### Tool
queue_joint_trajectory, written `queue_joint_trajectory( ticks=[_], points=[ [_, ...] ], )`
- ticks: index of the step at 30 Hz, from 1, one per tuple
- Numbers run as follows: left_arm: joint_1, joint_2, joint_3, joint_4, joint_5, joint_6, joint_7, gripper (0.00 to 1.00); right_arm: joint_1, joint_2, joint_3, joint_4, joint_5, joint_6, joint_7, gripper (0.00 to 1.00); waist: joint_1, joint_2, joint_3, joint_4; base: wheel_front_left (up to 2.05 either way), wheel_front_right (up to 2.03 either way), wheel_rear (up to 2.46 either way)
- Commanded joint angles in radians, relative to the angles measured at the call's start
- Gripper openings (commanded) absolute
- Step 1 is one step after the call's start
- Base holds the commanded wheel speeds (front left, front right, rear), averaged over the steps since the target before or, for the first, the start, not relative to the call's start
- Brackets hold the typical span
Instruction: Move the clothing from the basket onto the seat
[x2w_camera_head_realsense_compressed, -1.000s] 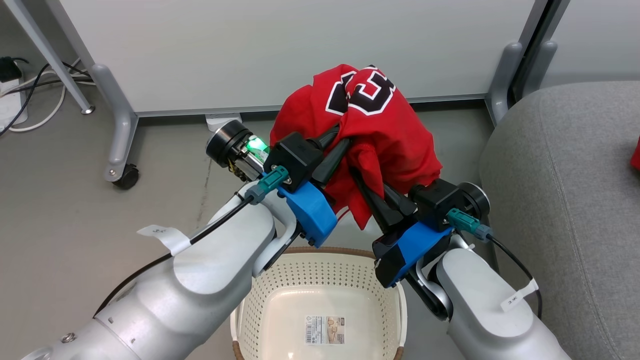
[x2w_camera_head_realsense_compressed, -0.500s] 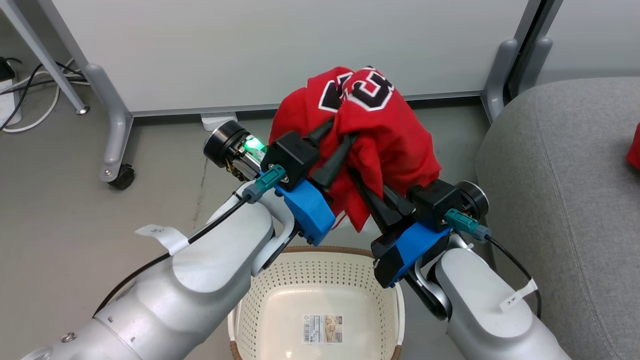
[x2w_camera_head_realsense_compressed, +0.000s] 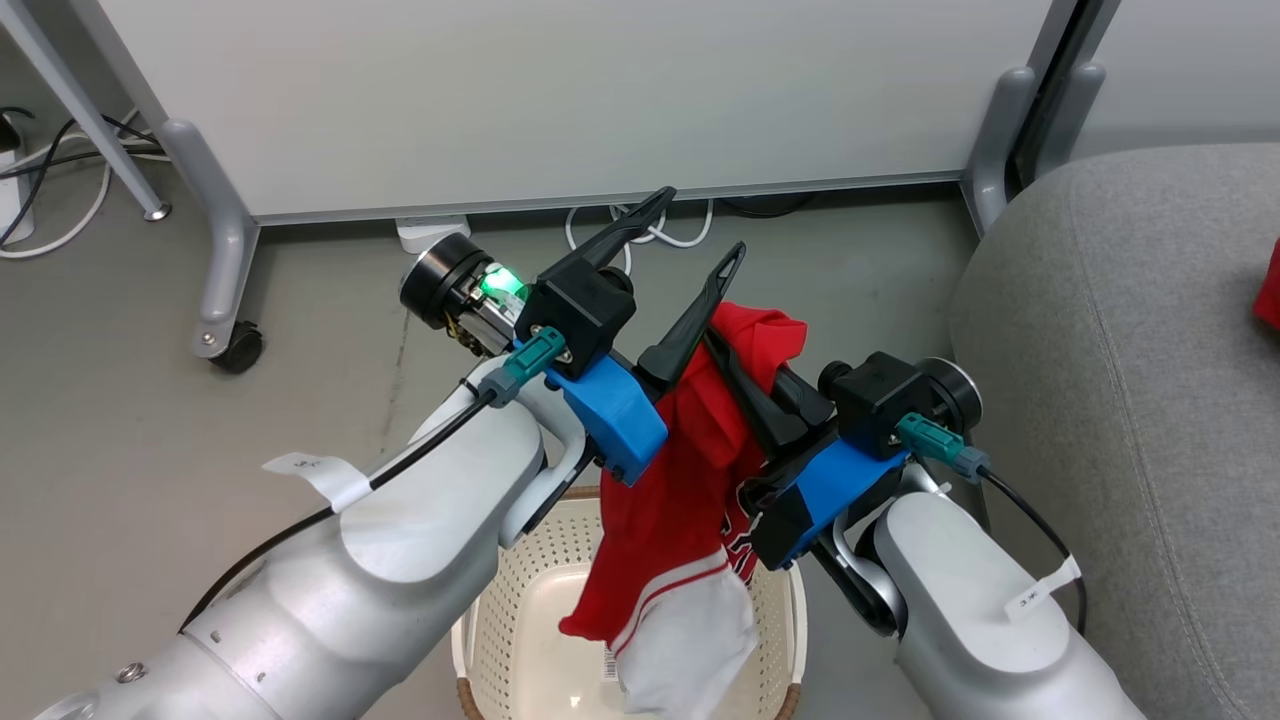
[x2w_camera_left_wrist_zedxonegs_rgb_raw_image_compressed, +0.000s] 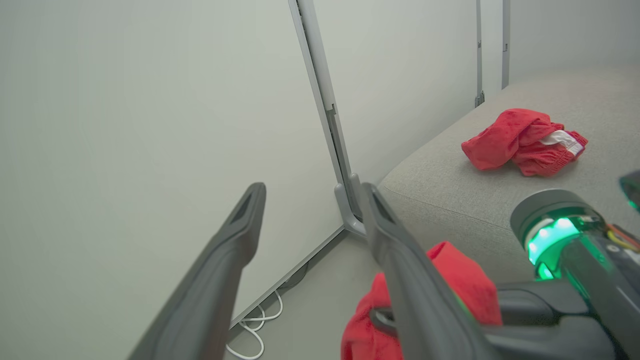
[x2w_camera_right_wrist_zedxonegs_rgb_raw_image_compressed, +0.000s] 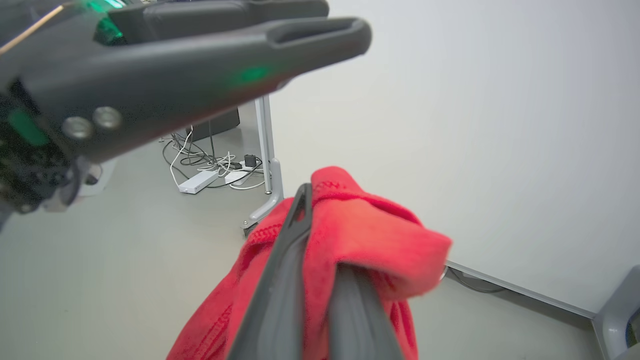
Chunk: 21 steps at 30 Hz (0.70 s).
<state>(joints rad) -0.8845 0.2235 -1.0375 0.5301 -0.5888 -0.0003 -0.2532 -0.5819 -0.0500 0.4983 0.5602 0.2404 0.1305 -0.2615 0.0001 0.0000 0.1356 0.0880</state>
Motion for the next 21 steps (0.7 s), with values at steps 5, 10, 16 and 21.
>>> queue_joint_trajectory(
  ticks=[5,10,16,21],
  points=[
    [0.011,0.009,0.005,-0.013,0.008,0.01,-0.006,1.0,0.004,-0.001,-0.022,-0.024,0.0,0.001,-0.005,0.0,-0.0001,0.0,0.013,-0.027,0.0,0.0,0.0],
    [0.028,0.012,0.004,-0.024,0.005,0.011,-0.009,1.0,0.012,-0.001,-0.049,-0.045,-0.015,0.001,-0.005,0.0,-0.0001,0.0,0.025,-0.067,0.0,0.0,0.0],
    [0.052,0.027,0.002,-0.041,0.007,0.015,-0.011,1.0,0.024,-0.001,-0.106,-0.082,-0.025,0.001,-0.005,0.0,-0.0001,0.0,0.043,-0.152,0.0,0.0,0.0],
    [0.063,0.034,0.0,-0.05,0.009,0.017,-0.011,1.0,0.037,0.0,-0.136,-0.113,-0.042,0.001,-0.005,0.0,-0.0001,0.0,0.056,-0.2,0.0,0.0,0.0]
  ],
)
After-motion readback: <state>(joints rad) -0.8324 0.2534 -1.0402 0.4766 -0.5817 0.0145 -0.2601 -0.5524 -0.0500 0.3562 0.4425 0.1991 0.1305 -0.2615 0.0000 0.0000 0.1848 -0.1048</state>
